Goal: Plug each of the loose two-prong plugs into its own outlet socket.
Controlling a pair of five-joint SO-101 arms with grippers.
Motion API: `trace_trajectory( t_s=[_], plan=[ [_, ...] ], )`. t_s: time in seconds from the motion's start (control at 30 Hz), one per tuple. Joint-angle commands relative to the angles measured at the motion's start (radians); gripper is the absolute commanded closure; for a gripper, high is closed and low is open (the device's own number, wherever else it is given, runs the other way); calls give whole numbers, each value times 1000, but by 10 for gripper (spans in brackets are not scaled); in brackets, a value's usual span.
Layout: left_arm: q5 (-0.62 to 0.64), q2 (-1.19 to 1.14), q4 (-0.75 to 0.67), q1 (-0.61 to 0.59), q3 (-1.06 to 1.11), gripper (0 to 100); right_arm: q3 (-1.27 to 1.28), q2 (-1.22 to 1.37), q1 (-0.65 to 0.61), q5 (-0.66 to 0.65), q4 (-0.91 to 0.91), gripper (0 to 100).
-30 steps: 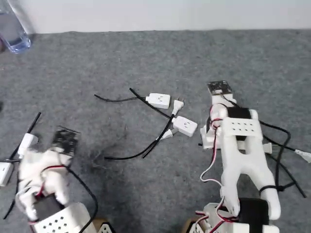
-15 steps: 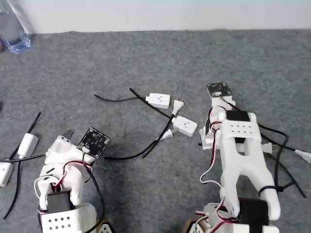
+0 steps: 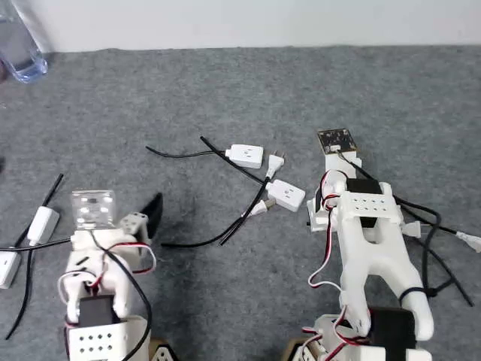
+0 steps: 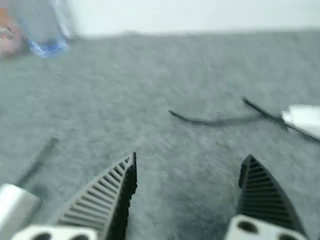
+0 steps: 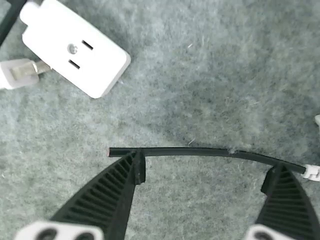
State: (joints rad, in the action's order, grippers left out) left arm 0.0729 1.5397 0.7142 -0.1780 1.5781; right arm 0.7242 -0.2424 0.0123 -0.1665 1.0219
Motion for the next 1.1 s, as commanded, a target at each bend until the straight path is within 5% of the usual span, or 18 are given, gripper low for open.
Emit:
trace_trajectory(
  t_s=[0.0,0.3,0.77,1.07],
  plan=[
    [-78,11,-21,37,-2,686,-8,-38,-8,3,-12,636],
    [-103,3,78,43,-102,687,20,-127,54,11,-16,637],
    [-107,-2,245,241,-180,687,465,-846,-74,-66,-125,638],
    [-118,-35,338,261,-384,687,488,-799,-84,-77,-157,638]
  ],
)
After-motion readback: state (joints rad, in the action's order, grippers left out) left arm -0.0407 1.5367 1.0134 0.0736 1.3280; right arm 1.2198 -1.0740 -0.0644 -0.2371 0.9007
